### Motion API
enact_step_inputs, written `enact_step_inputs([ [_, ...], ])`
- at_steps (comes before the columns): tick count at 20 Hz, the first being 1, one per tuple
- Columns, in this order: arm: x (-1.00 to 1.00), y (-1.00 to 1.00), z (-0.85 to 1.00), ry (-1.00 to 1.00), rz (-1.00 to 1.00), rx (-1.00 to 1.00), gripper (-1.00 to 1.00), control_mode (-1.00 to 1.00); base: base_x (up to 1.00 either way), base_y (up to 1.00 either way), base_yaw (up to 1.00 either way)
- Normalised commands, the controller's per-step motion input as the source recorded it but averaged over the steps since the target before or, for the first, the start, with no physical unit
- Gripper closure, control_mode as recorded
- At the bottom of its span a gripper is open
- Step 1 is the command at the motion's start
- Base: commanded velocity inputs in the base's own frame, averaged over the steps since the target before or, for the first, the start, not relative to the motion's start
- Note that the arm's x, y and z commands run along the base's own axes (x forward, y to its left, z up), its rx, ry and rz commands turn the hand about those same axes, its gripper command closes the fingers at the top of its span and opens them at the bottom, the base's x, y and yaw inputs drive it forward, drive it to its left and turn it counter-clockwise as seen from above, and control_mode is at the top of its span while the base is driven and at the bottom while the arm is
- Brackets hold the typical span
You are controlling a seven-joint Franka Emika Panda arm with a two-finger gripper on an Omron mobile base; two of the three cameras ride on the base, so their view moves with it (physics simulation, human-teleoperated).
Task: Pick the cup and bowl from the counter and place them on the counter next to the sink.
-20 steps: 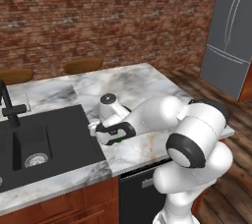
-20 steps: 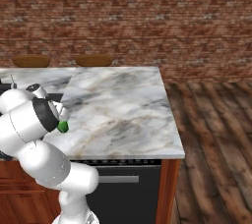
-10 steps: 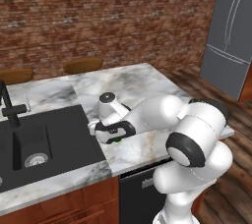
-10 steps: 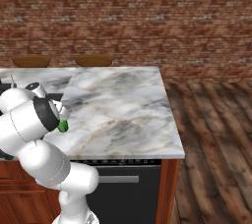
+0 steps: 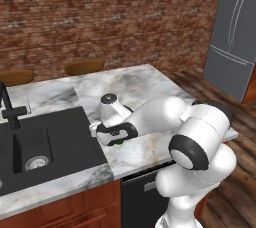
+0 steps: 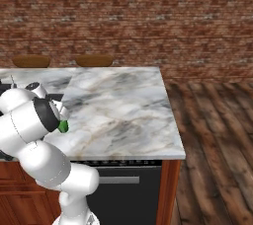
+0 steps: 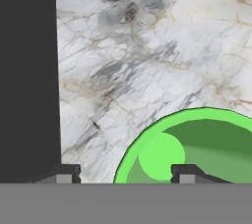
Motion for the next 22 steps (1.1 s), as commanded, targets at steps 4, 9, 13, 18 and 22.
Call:
enact_step_inputs([
  [4,-0.01,0.00,0.05,0.00,0.00,0.00,-1.00,-1.00,0.00,0.00,0.00],
  [9,-0.11,0.00,0.51,0.00,0.00,0.00,-1.00,-1.00,0.00,0.00,0.00],
  [13,0.00,0.00,0.58,-0.01,0.00,0.01,-1.00,-1.00,0.00,0.00,0.00],
  [18,-0.02,0.00,0.57,0.00,0.00,0.00,-1.00,-1.00,0.00,0.00,0.00],
  [22,-0.24,-0.21,0.46,0.08,0.00,0.00,-1.00,-1.00,0.00,0.00,0.00],
])
